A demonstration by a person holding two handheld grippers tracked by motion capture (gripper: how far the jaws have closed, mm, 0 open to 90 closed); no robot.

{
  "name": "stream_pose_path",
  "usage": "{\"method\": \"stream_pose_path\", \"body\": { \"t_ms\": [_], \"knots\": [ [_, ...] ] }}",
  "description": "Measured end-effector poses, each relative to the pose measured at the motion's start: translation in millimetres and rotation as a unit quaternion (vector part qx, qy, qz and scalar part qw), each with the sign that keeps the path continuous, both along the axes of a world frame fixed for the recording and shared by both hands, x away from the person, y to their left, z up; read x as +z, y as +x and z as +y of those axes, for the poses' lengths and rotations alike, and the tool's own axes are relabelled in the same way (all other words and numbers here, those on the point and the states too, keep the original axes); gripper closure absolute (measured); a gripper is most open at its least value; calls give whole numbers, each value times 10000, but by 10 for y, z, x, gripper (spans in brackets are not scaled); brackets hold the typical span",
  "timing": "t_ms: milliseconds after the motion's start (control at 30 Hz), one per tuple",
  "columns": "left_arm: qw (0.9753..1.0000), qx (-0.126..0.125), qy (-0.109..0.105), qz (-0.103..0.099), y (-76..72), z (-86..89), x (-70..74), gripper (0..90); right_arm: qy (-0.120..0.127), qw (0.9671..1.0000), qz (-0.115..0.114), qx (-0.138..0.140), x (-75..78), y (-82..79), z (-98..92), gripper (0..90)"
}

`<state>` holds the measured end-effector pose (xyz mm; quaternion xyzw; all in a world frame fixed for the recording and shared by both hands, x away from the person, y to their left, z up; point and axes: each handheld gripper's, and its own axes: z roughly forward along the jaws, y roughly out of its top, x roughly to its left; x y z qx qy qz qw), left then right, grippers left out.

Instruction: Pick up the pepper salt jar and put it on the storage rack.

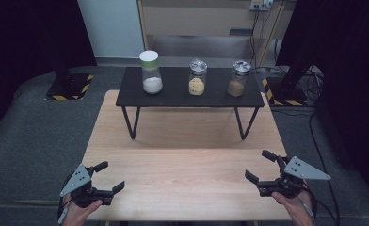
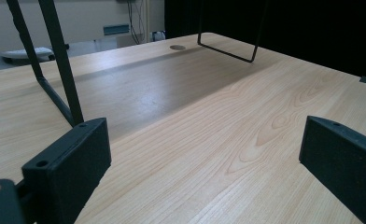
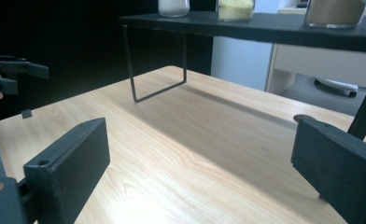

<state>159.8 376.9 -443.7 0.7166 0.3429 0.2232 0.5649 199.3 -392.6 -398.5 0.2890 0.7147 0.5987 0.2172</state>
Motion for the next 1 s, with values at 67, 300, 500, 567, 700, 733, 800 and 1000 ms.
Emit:
{"method": "stream_pose_path", "body": {
  "t_ms": [67,300,500,567,700,733,800,1000],
  "knots": [
    [10000,13,-15,0,-5,4,-1,13,-5,10000,32,-6,-28,-15,-8,50],
    [10000,4,2,-9,-6,1,3,13,-19,9999,137,-31,-118,-58,-23,50],
    [10000,-8,-2,-26,-9,1,3,13,-40,9996,259,-81,-183,-86,-20,50],
    [10000,-14,2,-27,-9,1,4,13,-53,9996,274,-97,-204,-93,-23,49],
    [10000,-16,11,-29,-10,-1,7,13,-71,9994,316,-88,-229,-98,-38,49],
    [10000,-17,11,-32,-10,0,6,13,-70,9994,331,-80,-233,-103,-39,49],
    [10000,-18,15,-33,-11,-2,8,13,-52,9994,351,-47,-247,-109,-46,48],
    [10000,-31,12,-40,-10,0,7,13,-127,9991,401,-27,-257,-122,-48,46]
  ]
}}
